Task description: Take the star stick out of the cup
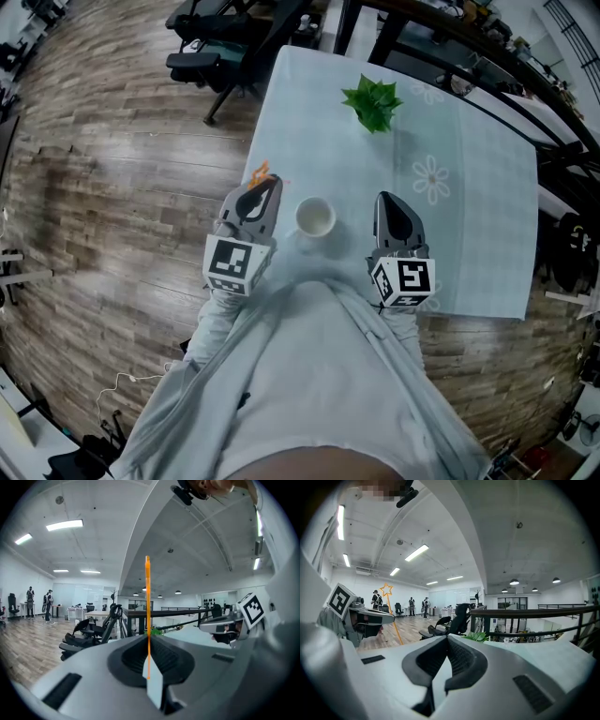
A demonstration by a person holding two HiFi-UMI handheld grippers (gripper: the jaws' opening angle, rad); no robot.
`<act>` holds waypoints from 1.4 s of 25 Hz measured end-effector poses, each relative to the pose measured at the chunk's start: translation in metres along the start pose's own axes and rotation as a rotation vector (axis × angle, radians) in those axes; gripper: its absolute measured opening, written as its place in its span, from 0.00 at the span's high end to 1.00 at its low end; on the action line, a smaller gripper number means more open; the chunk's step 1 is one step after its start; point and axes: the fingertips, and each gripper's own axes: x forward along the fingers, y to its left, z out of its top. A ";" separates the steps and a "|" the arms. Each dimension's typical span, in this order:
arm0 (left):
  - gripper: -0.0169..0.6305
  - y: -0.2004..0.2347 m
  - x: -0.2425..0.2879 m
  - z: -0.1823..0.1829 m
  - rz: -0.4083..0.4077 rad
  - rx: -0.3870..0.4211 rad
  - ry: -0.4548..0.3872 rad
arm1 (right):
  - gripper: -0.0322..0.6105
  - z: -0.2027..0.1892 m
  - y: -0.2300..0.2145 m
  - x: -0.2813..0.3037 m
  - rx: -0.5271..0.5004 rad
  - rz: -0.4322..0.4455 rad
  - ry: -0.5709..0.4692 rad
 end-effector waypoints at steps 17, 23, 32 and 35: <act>0.93 0.006 0.004 0.004 0.009 -0.025 -0.014 | 0.93 0.003 0.003 -0.001 0.005 0.005 0.002; 0.93 0.006 0.007 0.001 0.004 -0.034 -0.004 | 0.93 0.005 0.001 -0.001 0.011 -0.008 -0.012; 0.93 0.007 0.007 -0.001 -0.012 -0.030 -0.013 | 0.93 -0.002 -0.001 -0.002 0.039 -0.018 0.019; 0.93 0.007 0.007 0.000 -0.009 -0.035 -0.008 | 0.93 -0.001 -0.001 -0.004 0.041 -0.017 0.013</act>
